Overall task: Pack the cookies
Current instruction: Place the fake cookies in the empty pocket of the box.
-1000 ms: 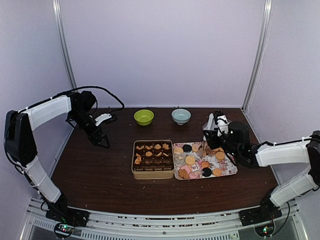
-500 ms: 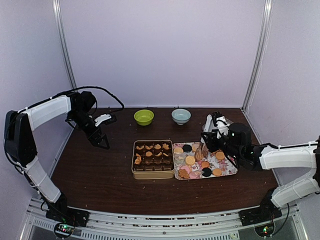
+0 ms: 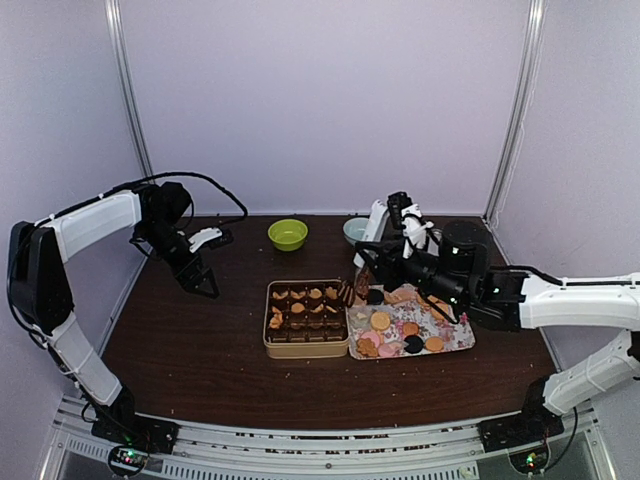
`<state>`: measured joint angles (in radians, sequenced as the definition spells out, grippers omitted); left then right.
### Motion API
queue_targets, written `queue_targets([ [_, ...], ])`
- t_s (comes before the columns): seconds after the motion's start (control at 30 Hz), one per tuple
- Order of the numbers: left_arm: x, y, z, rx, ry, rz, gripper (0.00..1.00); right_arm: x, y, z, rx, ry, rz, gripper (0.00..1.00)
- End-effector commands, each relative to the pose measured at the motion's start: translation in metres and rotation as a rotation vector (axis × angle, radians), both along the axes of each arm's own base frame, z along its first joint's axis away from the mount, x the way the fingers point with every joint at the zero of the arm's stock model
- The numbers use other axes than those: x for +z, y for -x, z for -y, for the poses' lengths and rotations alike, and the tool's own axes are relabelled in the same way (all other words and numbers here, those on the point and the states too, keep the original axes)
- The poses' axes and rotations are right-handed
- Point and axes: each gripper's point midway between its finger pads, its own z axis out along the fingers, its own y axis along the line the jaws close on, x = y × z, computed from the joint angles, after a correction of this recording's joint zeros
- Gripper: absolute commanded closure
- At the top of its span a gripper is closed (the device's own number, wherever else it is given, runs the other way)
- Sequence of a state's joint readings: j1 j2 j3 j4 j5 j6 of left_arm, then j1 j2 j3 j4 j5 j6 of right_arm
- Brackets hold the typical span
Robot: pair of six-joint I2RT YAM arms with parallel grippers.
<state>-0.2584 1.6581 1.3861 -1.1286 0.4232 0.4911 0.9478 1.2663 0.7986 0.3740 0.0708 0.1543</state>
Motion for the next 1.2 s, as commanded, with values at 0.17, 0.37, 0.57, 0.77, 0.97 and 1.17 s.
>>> queue_targets([
  [0.17, 0.012, 0.002, -0.004, 0.003, 0.017, 0.033, 0.11, 0.017, 0.018, -0.092, 0.196, -0.066, 0.013, 0.73],
  [0.37, 0.014, 0.002, -0.004, 0.002, 0.018, 0.042, 0.11, 0.001, 0.012, -0.116, 0.218, -0.039, 0.001, 0.72],
  [0.57, 0.013, 0.004, -0.006, 0.004, 0.016, 0.039, 0.11, -0.018, 0.009, -0.126, 0.223, -0.011, -0.021, 0.68],
  [0.77, 0.014, 0.004, -0.007, 0.007, 0.017, 0.042, 0.11, -0.027, 0.002, -0.13, 0.201, -0.002, -0.018, 0.67],
  [0.97, 0.015, 0.004, -0.008, 0.009, 0.017, 0.045, 0.11, -0.03, -0.004, -0.13, 0.178, 0.013, -0.005, 0.64],
  [1.17, 0.017, 0.004, -0.007, 0.009, 0.025, 0.047, 0.11, -0.031, -0.008, -0.129, 0.16, 0.016, 0.004, 0.63],
])
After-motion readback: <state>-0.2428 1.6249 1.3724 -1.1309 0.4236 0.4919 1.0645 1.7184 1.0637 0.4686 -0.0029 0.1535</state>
